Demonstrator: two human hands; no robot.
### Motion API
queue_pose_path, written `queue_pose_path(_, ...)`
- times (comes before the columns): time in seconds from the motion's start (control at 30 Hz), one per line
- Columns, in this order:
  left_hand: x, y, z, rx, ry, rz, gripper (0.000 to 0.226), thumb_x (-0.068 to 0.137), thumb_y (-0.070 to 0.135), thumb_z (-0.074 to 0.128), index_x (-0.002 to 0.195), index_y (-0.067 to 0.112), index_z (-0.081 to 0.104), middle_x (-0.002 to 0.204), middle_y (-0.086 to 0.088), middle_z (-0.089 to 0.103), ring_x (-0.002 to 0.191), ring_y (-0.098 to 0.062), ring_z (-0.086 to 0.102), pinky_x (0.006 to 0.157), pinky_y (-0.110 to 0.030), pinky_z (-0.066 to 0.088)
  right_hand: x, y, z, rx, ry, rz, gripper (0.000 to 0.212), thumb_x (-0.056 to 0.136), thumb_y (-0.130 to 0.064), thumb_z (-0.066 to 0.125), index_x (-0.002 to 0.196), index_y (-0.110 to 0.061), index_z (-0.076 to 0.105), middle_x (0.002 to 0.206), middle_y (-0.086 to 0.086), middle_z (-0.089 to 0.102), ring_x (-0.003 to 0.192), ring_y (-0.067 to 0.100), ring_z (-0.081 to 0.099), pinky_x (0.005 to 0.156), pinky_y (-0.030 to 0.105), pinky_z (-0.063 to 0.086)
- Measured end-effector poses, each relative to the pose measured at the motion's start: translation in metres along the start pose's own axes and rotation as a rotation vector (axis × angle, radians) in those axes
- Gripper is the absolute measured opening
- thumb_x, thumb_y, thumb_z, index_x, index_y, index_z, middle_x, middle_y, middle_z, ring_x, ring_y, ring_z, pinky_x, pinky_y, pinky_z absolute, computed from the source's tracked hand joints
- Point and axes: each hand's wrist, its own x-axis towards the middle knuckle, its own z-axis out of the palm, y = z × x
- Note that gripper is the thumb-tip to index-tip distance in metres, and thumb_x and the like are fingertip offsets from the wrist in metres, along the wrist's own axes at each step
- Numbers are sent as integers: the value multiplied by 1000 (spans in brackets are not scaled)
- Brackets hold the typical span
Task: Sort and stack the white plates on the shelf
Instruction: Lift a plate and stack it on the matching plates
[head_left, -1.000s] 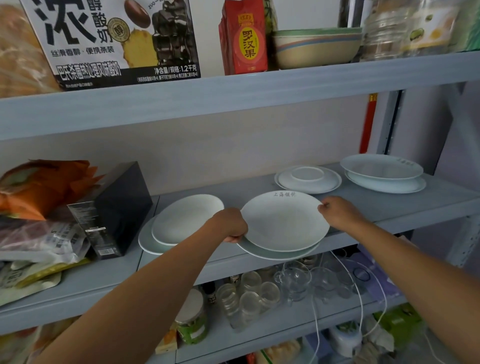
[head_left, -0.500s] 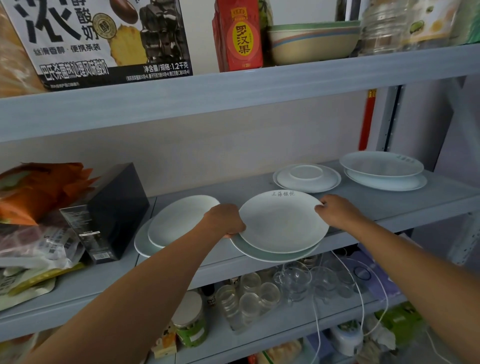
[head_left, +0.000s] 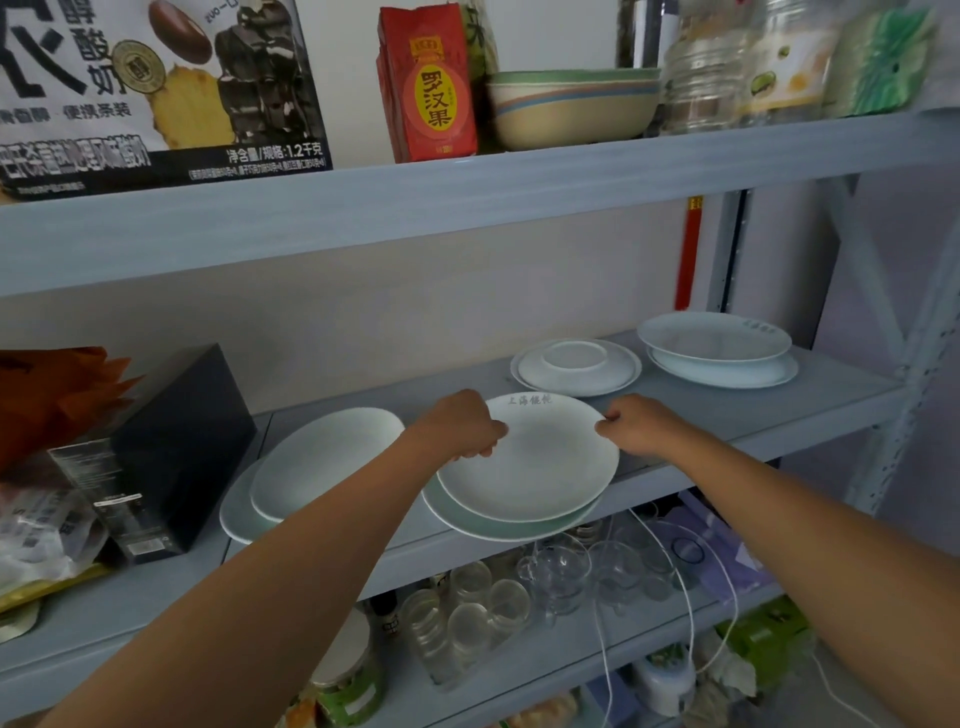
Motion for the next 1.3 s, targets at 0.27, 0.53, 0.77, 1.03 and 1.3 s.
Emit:
queue_pose_path(0.27,25,50,9,-228,8,90,32,93,37,55,74,12,63,60,3,63,49,-13,47,49,-22,39,-5,19,-40,142,91,28,26,91,-22,48,72,-7,58,77,13,61,75,26,59,66,32,44)
queue_pose_path(0.53,73,135,27,-386,58,148,34,95,37,55,91,5,67,69,-3,67,50,-16,52,50,-22,41,14,98,-94,398,252,167,43,92,-29,56,130,-9,50,98,9,57,82,25,54,51,24,37)
queue_pose_path(0.77,125,185,48,-513,41,91,28,96,31,52,79,10,60,83,-9,74,51,-15,50,49,-22,41,40,171,-133,567,362,315,30,92,-22,52,115,-1,55,80,15,60,49,19,48,42,22,36)
queue_pose_path(1.03,173,204,84,-529,8,5,31,95,24,51,69,8,56,91,-23,74,46,-19,44,46,-21,36,75,210,-144,652,383,412,24,95,-17,49,73,-7,50,75,19,59,48,21,46,40,22,34)
queue_pose_path(1.3,210,211,97,-702,-60,-180,24,99,18,48,79,4,47,86,-20,67,28,-8,34,37,-13,25,110,234,-136,749,336,448,26,95,-13,48,86,8,61,62,19,64,40,20,46,41,23,39)
